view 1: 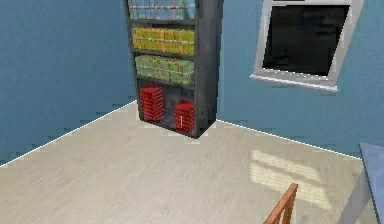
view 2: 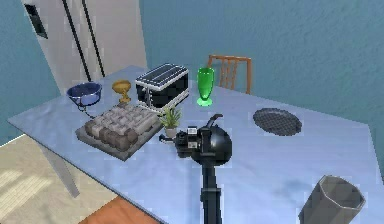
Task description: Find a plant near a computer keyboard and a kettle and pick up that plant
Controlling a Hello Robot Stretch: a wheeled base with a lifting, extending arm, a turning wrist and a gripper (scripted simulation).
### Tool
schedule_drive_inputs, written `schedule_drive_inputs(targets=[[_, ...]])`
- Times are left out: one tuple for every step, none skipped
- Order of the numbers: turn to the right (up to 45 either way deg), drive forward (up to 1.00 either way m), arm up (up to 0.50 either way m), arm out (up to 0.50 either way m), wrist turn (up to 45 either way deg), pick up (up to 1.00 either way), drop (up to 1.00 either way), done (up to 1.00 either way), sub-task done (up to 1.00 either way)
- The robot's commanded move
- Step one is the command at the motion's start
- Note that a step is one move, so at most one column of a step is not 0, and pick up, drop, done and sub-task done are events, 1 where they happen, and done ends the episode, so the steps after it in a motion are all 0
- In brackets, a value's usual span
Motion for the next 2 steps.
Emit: schedule_drive_inputs(targets=[[0.0,0.00,0.10,0.00,0.0,0.00,0.00,0.00,0.00],[0.0,0.00,0.00,0.00,0.0,0.00,0.00,1.00,0.00]])
